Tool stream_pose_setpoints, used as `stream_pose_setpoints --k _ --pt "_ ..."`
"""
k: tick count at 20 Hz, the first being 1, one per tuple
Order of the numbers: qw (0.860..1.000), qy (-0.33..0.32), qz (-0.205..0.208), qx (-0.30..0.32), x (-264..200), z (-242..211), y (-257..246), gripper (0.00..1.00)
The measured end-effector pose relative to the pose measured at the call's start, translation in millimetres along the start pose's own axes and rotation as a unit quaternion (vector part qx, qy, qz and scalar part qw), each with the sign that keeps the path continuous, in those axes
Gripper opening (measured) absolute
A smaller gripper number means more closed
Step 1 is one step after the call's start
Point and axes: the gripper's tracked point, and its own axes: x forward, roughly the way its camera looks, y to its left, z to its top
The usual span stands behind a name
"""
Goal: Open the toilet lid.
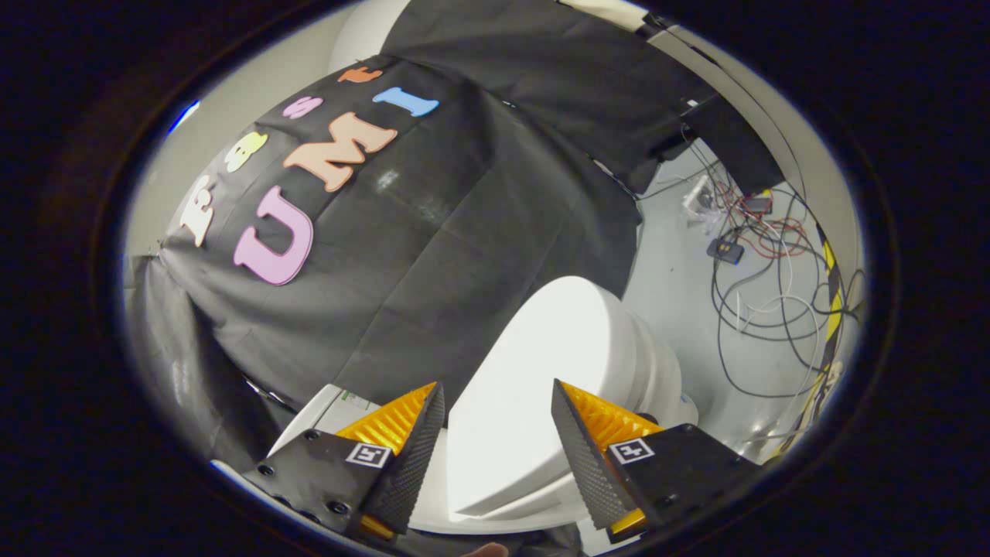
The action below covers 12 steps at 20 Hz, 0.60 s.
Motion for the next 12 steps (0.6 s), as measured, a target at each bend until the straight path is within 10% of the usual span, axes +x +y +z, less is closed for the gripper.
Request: stream_pose_setpoints --k 12 --pt "0.997 0.036 -0.030 0.064 -1.9 -50.1 -31.8 0.87"
